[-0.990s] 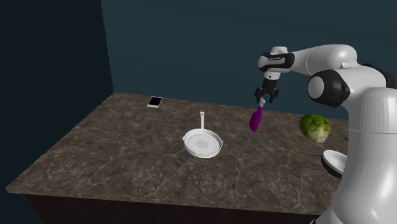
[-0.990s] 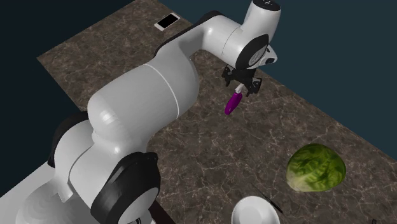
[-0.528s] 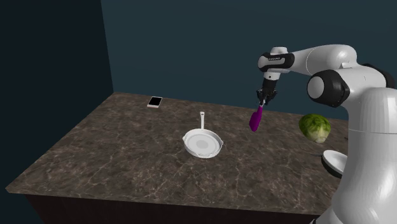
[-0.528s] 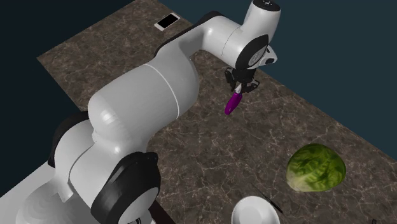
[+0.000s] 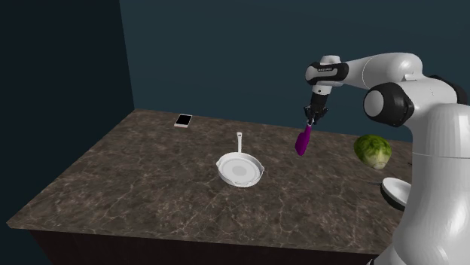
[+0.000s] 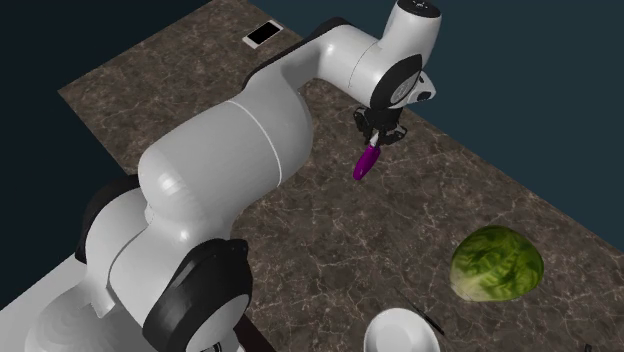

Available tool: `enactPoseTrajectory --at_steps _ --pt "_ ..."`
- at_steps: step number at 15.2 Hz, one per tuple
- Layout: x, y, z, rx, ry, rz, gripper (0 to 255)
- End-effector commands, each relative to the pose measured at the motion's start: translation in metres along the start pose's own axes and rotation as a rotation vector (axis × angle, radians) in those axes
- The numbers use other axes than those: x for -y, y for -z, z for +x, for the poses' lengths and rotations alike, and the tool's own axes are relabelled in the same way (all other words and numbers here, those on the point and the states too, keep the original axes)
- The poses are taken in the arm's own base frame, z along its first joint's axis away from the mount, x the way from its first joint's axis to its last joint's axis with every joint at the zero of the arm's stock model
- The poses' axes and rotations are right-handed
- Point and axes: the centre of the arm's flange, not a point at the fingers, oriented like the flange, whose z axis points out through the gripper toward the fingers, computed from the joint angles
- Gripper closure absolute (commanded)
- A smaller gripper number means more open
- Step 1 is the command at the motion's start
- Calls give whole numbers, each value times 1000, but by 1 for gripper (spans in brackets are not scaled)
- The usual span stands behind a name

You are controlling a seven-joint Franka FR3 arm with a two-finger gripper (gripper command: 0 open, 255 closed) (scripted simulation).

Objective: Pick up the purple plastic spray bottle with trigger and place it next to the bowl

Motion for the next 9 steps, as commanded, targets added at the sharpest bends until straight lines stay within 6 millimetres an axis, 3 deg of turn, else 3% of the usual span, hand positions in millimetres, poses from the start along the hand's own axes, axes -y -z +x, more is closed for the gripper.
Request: enactPoseTrajectory --at_steps 1,9 --pt "0 5 0 0 0 0 255" --pt "-2 47 -4 0 0 0 255"
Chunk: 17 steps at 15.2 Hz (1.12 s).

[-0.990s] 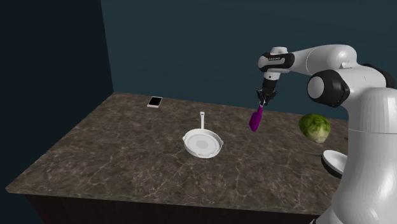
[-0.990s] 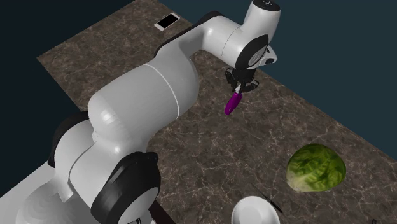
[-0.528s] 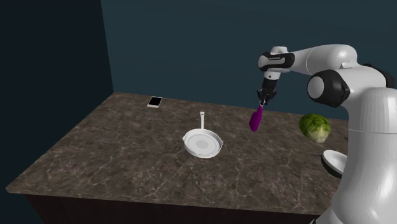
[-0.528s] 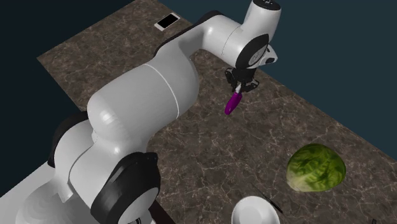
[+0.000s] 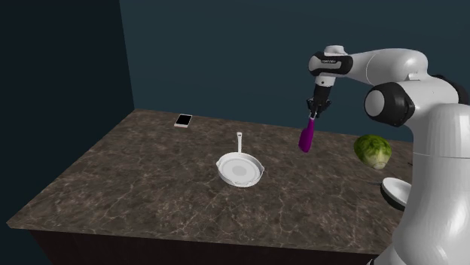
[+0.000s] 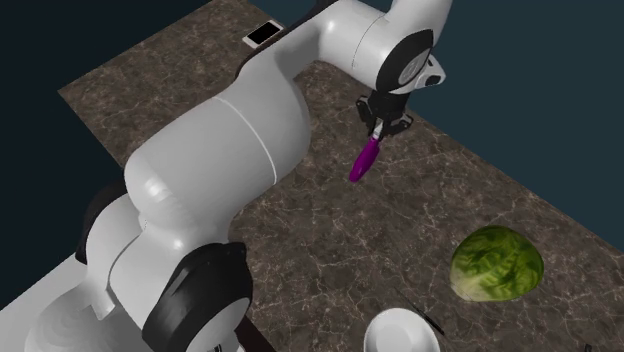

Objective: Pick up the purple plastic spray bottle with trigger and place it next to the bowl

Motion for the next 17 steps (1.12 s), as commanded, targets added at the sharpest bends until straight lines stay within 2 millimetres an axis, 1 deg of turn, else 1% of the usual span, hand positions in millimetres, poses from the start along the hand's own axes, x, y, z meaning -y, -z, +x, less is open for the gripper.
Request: enactPoseTrajectory --at_steps 1,17 --pt "-1 10 -1 0 0 0 255" --pt "-5 94 -8 0 0 0 255"
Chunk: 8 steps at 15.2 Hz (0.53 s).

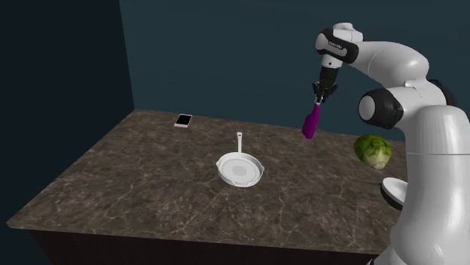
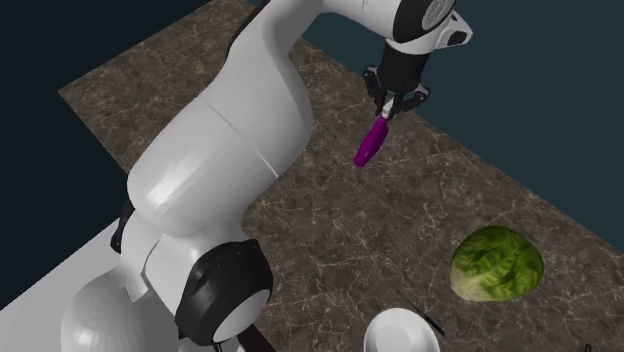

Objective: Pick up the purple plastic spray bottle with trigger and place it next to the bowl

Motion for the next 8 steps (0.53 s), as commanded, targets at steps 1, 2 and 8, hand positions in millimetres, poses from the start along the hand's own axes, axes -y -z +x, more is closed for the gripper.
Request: enactPoseTrajectory --at_steps 1,2,8 --pt "-1 11 -1 1 0 0 255" --pt "-1 17 -2 1 0 0 255" --pt "-28 32 -61 1 0 0 255"
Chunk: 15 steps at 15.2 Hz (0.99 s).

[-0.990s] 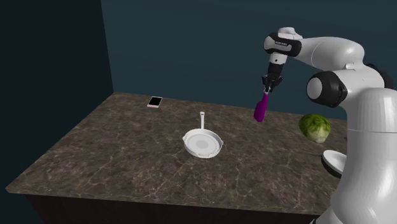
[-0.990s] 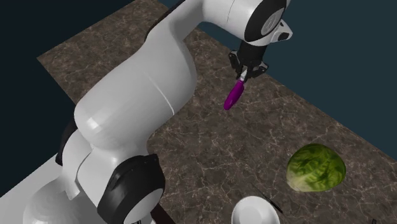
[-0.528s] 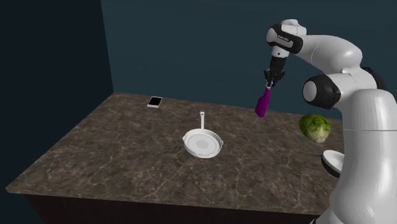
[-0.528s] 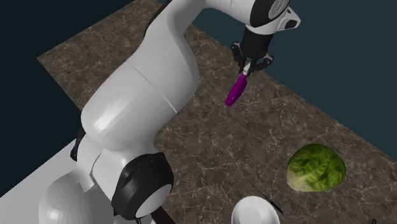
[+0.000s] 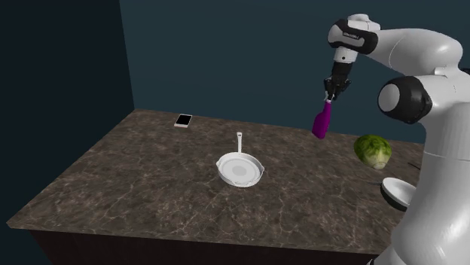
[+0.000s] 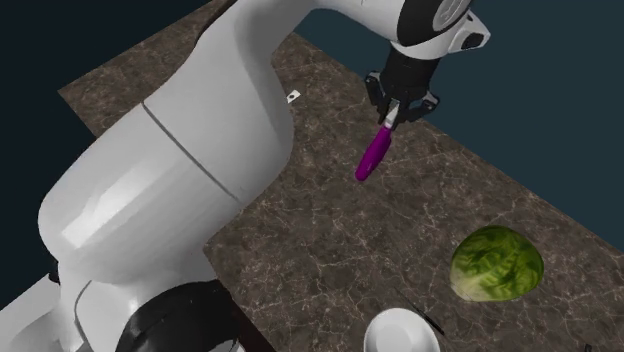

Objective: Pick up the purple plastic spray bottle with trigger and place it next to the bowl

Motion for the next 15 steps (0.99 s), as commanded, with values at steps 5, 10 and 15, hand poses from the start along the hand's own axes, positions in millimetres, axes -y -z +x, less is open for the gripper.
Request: enactPoseTrajectory --at_steps 5,10,15 --pt "-33 13 -73 0 1 1 255" --pt "-60 24 -132 0 1 1 255" --pt "-87 35 -191 0 1 1 255"
